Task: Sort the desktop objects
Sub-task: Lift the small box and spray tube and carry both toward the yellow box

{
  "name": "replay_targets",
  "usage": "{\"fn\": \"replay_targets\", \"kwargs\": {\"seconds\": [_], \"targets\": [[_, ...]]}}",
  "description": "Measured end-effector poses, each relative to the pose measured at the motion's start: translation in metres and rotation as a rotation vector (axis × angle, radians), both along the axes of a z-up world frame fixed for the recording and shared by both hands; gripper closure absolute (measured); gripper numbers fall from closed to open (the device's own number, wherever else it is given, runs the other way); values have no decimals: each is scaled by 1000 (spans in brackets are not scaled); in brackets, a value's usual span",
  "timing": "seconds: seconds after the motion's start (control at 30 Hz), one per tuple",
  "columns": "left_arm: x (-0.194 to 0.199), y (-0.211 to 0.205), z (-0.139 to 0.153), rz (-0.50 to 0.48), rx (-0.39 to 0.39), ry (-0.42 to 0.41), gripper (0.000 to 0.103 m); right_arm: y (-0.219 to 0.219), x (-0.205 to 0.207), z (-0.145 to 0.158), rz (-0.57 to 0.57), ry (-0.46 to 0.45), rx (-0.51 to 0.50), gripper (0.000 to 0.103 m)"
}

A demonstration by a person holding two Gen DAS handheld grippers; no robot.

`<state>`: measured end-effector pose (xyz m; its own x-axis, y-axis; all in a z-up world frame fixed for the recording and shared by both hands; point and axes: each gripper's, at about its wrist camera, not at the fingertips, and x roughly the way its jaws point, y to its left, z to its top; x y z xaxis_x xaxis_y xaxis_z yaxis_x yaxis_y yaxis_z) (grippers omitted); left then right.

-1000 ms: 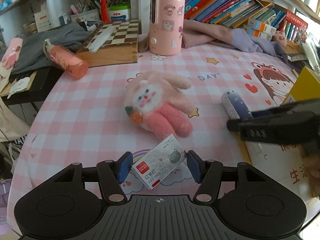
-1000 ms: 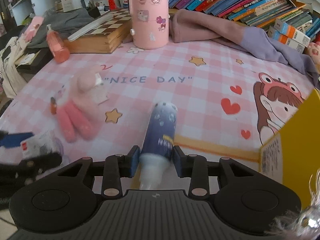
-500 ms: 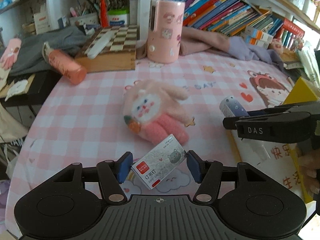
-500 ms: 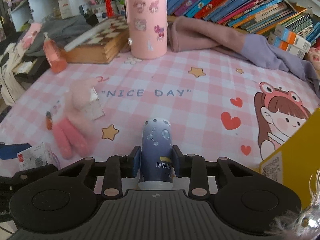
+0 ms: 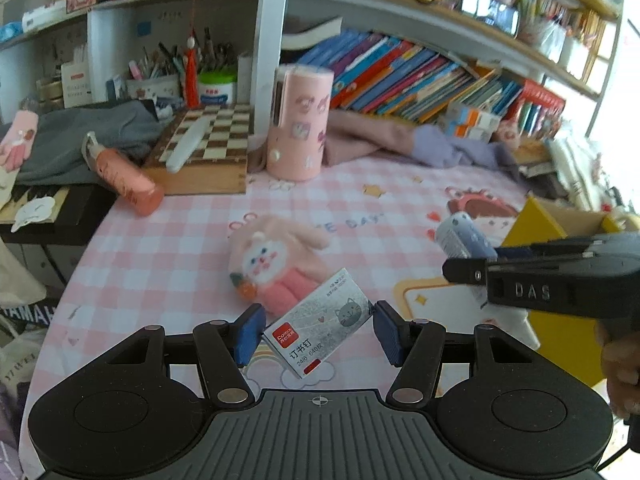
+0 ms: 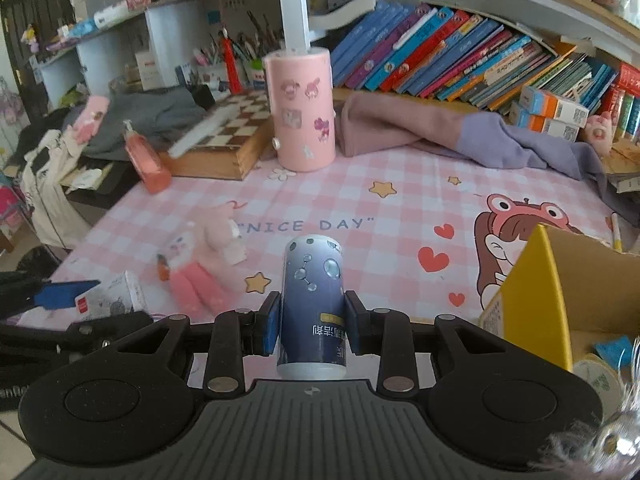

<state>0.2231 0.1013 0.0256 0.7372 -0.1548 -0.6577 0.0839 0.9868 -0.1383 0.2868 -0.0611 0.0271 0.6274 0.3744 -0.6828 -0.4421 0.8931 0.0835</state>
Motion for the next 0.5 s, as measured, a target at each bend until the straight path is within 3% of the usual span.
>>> {"fn": "replay_targets", "kwargs": {"seconds": [0.3, 0.5], "targets": [[-36, 4, 13, -36, -92, -21, 44, -9, -51, 20, -1, -23, 19, 73], [-62, 5, 13, -72, -99, -20, 44, -16, -88, 18, -30, 1, 20, 73]]}}
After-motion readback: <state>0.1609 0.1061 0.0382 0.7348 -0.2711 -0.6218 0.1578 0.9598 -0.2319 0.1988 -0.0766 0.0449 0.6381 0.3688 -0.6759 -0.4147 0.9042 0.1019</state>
